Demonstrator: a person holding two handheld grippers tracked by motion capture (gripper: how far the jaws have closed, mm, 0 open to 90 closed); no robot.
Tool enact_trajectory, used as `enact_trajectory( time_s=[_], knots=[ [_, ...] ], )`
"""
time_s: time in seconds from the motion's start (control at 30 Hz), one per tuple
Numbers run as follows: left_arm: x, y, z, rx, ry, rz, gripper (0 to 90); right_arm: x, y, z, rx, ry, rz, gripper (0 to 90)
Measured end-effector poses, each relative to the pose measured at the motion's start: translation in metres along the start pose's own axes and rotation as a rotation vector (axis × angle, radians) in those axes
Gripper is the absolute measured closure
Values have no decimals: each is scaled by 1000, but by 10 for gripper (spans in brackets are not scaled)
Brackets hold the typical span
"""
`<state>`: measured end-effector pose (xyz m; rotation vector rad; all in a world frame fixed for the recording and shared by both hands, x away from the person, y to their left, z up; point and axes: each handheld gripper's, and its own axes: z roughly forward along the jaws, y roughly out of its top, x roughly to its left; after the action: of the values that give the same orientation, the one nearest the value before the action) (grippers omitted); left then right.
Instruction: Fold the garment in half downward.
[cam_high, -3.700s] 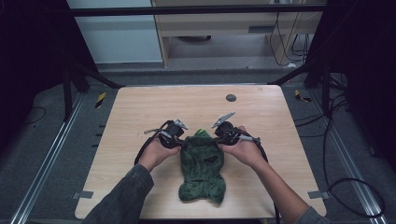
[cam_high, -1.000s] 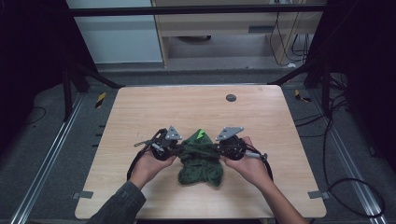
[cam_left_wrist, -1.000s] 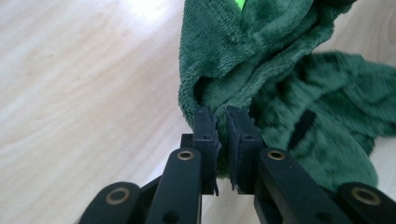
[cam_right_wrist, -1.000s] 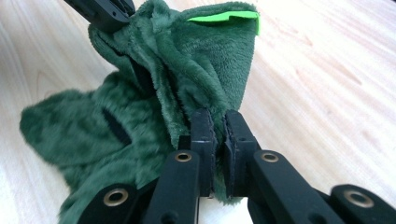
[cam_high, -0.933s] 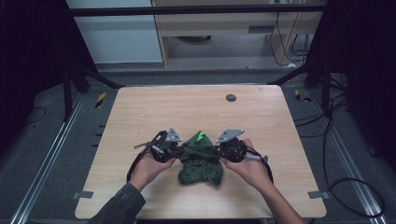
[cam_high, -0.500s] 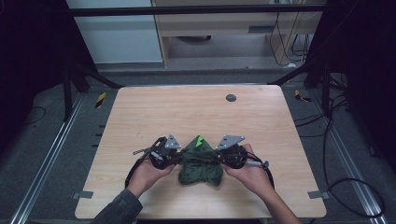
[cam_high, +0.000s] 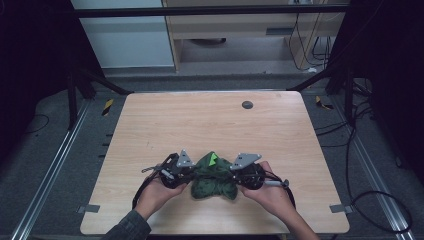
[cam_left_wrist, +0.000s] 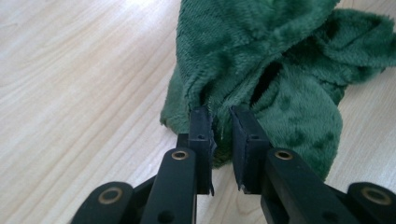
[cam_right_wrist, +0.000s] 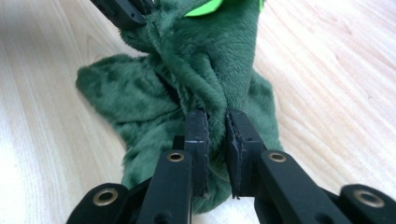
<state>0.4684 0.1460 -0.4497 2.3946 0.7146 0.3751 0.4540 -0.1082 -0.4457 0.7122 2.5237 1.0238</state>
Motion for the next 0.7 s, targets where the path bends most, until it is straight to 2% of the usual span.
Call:
enact_trajectory(
  time_s=[0.4,0.7],
  knots=[
    [-9,-14,0,-21,9,-5,759,7,-15,-2,27,11,-17,748],
    [-8,-20,-2,-21,14,-17,771,5,-24,-1,41,14,-5,748]
  ],
)
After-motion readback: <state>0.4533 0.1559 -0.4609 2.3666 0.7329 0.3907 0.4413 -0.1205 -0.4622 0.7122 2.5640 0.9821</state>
